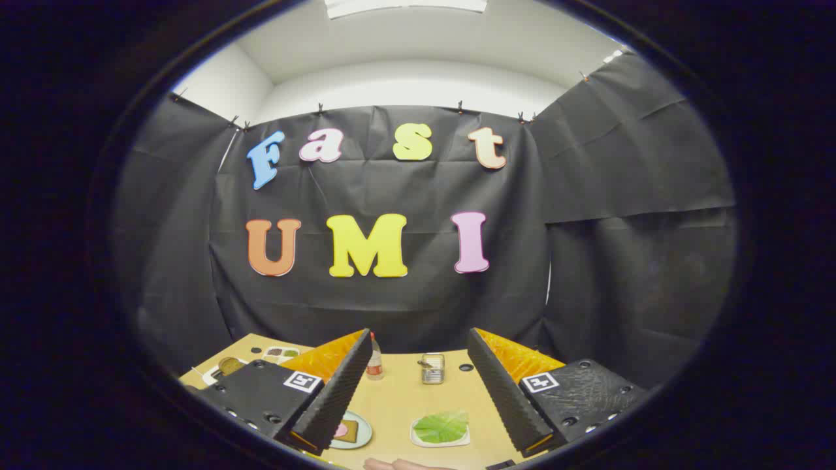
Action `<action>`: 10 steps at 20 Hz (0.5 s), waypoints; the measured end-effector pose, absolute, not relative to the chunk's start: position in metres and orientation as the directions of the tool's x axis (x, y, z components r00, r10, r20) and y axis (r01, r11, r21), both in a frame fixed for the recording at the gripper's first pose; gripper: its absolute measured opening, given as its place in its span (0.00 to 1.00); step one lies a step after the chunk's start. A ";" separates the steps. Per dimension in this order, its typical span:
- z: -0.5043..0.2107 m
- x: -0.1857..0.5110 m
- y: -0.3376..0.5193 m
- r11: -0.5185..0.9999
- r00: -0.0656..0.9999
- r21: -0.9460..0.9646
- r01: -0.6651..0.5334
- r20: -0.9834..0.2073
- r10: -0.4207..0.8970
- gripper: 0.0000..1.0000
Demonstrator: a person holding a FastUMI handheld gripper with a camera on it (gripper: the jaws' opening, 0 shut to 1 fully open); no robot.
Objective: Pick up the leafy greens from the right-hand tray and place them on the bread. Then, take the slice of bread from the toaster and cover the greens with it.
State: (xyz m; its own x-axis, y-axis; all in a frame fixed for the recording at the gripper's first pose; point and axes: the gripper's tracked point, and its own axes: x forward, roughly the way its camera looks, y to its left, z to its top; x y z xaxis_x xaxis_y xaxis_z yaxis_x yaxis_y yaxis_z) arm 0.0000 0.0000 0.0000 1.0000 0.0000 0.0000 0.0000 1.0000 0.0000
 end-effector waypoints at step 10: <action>-0.018 0.017 -0.042 0.999 0.999 -0.045 -0.015 -0.037 0.014 0.95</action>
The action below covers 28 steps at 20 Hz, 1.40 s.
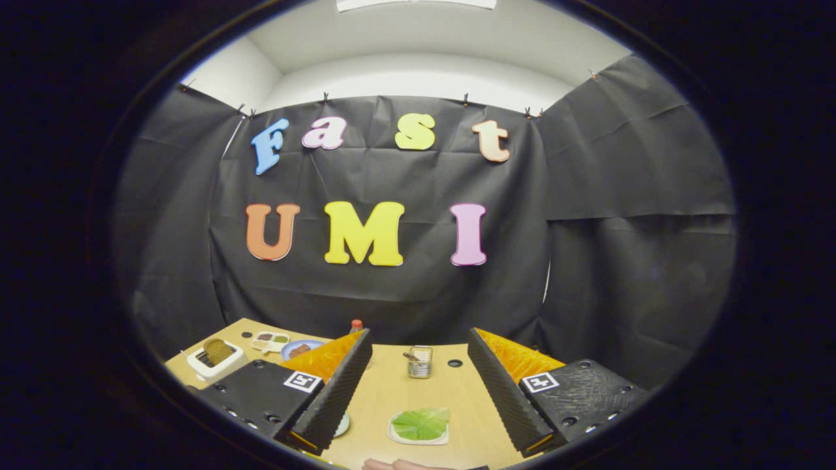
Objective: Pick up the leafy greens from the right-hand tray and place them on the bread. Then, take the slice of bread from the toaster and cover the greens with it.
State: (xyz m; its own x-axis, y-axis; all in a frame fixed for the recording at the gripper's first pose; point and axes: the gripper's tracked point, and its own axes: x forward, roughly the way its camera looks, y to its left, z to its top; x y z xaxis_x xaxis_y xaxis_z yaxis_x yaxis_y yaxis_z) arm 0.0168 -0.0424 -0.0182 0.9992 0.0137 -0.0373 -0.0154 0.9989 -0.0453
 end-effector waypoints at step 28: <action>-0.369 0.216 -0.114 0.996 0.734 0.052 -0.066 -0.674 0.084 0.95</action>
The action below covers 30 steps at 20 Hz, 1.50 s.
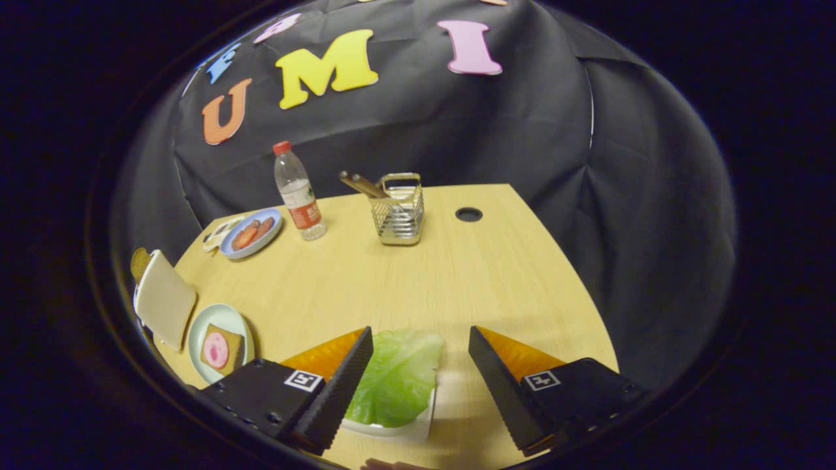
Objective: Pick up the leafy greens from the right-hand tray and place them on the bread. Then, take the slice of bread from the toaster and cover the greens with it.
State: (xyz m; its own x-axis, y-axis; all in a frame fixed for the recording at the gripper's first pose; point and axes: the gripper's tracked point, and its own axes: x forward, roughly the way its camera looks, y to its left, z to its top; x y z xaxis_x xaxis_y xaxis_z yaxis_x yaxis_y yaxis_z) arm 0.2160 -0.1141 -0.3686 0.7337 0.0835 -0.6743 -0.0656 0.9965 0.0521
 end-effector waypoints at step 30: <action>-0.321 0.184 -0.069 0.999 0.764 -0.007 -0.040 -0.644 0.026 0.00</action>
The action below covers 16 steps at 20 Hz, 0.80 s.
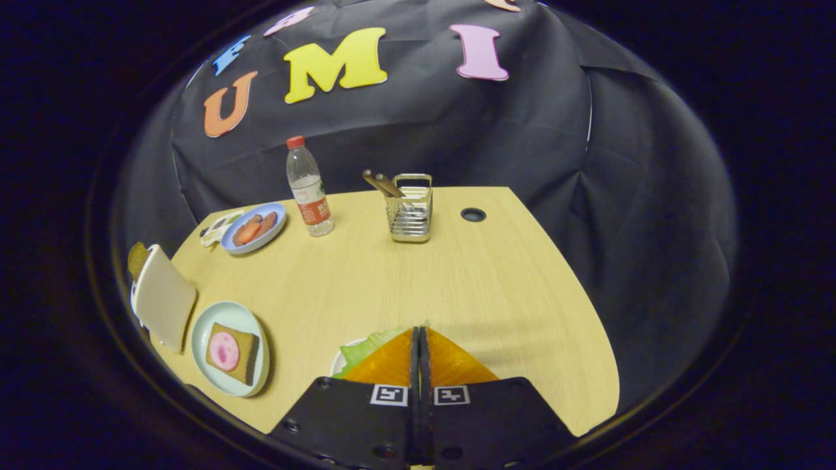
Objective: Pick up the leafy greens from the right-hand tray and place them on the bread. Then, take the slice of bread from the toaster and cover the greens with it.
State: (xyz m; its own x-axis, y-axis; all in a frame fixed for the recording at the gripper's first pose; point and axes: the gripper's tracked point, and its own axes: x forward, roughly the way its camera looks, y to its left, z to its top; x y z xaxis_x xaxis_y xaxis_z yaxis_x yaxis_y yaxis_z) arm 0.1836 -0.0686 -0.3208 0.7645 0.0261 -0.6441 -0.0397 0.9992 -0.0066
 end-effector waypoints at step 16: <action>-0.232 0.096 0.123 0.969 0.803 -0.003 -0.246 -0.560 0.202 0.00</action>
